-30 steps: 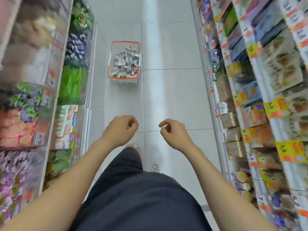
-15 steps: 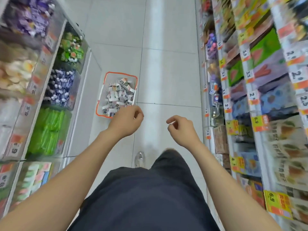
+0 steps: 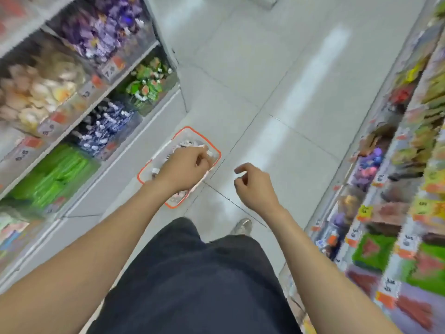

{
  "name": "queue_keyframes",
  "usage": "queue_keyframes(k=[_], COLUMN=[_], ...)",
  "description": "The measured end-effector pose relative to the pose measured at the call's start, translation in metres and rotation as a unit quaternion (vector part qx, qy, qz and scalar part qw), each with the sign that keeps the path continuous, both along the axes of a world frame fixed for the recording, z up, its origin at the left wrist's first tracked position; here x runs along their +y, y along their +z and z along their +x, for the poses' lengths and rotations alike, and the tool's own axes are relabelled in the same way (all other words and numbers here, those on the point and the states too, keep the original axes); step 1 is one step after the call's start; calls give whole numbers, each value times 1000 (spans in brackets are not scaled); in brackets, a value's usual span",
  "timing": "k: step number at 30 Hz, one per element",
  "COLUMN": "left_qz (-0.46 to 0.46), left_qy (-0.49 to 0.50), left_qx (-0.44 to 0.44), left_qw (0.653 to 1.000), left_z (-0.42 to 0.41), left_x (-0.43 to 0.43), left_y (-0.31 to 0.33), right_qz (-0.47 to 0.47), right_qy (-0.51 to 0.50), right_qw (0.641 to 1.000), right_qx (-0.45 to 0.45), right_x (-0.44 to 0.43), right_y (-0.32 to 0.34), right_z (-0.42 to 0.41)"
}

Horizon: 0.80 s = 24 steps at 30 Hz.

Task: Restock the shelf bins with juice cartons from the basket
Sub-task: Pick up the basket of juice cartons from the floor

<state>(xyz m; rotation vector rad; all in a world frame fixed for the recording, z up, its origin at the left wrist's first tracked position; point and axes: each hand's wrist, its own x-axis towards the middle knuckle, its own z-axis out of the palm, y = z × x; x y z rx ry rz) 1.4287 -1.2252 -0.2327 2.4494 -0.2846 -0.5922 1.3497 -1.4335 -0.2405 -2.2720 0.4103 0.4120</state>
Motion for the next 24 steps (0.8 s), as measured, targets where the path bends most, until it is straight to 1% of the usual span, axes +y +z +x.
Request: queue_keyframes(k=[2, 5, 7, 9, 12, 14, 16, 20, 24], left_qz=[0, -5, -19, -19, -23, -32, -36, -60, -73], left_qy=[72, 162, 205, 232, 294, 358, 407, 448, 493], left_qx=[1, 13, 31, 51, 95, 110, 137, 203, 227], left_qw=[997, 987, 978, 971, 951, 927, 902, 868, 837], left_z=[19, 41, 52, 64, 88, 104, 117, 139, 155], left_x=[-3, 12, 28, 45, 63, 66, 62, 47, 30], left_y=[-1, -15, -29, -54, -102, -137, -174, -265, -366], right_qz=[-1, -4, -11, -30, -66, -93, -104, -124, -135], right_qy=[84, 199, 267, 314, 358, 381, 397, 417, 419], right_qw=[996, 980, 963, 947, 926, 915, 904, 876, 863], right_qx=[4, 15, 33, 65, 97, 95, 118, 210, 249], right_x=[-4, 1, 6, 10, 17, 24, 29, 28, 29], right_y=[-5, -19, -34, -55, -99, -136, -173, -263, -373], right_z=[51, 121, 162, 200, 253, 283, 308, 349, 384])
